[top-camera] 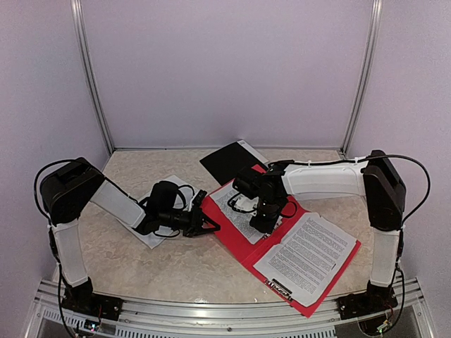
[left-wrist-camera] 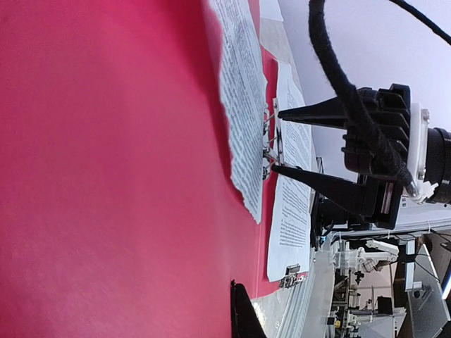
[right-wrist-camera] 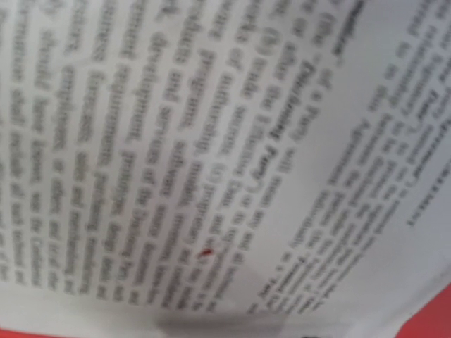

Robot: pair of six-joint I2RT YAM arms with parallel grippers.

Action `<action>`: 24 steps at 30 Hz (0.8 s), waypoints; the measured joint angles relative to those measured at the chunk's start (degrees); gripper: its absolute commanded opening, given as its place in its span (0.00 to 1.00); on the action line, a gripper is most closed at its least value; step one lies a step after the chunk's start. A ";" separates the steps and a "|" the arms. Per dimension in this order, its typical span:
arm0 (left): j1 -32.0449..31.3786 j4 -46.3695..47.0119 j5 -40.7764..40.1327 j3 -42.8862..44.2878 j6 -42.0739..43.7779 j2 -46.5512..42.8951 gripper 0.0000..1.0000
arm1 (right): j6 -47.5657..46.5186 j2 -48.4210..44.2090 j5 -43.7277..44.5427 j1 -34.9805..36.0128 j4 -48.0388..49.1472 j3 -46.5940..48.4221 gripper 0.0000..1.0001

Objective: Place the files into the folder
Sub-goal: Close the spring clip on the folder with some files.

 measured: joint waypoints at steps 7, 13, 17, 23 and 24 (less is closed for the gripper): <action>-0.02 -2.75 -1.01 0.20 1.68 -0.79 0.00 | 0.20 0.00 -0.04 -0.22 0.02 0.00 0.45; -0.31 -5.14 -2.08 0.22 3.45 -2.40 0.00 | 0.22 0.00 -0.09 -0.33 0.04 0.00 0.45; -0.42 -5.90 -2.51 0.22 4.22 -2.75 0.00 | 0.22 0.00 -0.13 -0.37 0.07 0.00 0.46; -0.42 -6.51 -2.67 0.24 4.66 -2.82 0.00 | 0.20 -0.02 -0.33 -0.57 0.15 0.02 0.47; -0.42 -6.56 -2.71 0.24 4.72 -2.82 0.00 | 0.20 -0.09 -0.46 -0.68 0.20 0.02 0.48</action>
